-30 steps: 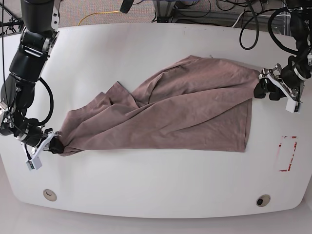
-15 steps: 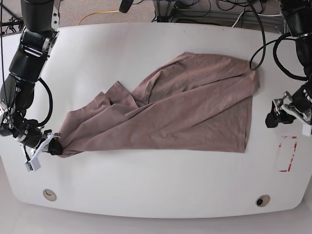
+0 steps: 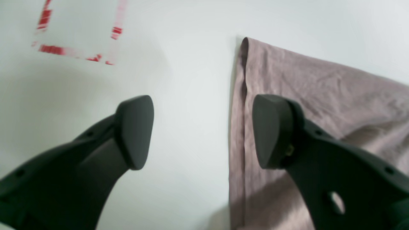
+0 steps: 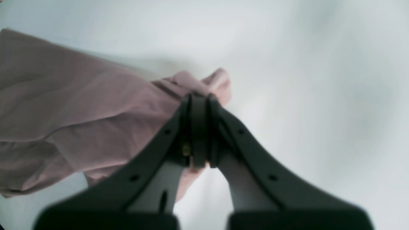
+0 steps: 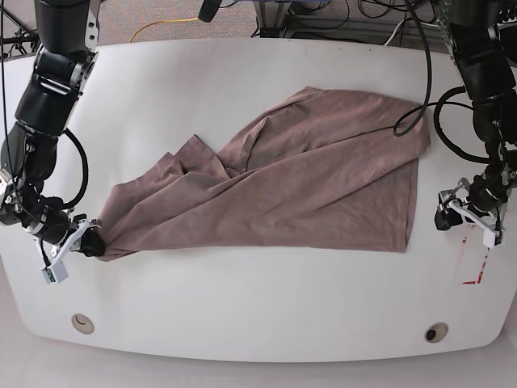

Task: Fold the T-shirt properly
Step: 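Lower the left gripper onto the shirt edge and grasp it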

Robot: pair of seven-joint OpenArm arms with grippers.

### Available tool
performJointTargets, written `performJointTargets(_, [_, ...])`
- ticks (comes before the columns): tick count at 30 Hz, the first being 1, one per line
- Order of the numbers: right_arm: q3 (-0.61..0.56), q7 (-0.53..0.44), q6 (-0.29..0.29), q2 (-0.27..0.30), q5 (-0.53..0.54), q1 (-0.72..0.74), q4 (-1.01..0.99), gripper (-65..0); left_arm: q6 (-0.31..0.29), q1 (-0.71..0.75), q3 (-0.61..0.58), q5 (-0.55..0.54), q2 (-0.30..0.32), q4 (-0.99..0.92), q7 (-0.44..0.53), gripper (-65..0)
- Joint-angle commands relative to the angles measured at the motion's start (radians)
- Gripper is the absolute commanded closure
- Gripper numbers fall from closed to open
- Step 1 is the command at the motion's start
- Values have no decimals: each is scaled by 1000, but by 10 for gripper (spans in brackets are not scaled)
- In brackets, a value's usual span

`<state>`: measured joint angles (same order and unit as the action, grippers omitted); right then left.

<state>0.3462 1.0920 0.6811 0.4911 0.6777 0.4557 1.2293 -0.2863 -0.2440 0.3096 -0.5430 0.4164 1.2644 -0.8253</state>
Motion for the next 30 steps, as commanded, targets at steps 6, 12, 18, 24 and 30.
performJointTargets(6, [14, -25, 9, 25, 23, 28, 20, 0, 0, -53, -77, -6, 22, -162, 169, -446])
performJointTargets(12, [50, -23, 10, 24, 23, 27, 20, 0, -110, -93, -88, -6, -6, -292, 229, -446])
performJointTargets(18, [55, -23, 10, 24, 23, 25, 19, 0, -169, -130, -86, -1, -61, -352, 231, -446])
performJointTargets(24, [57, -13, 10, 24, 21, 25, 19, 0, -169, -139, -89, 1, -95, -388, 232, -446])
performJointTargets(30, [57, -9, 10, 25, 23, 25, 19, 0, -166, -185, -89, 2, -115, -500, 235, -446])
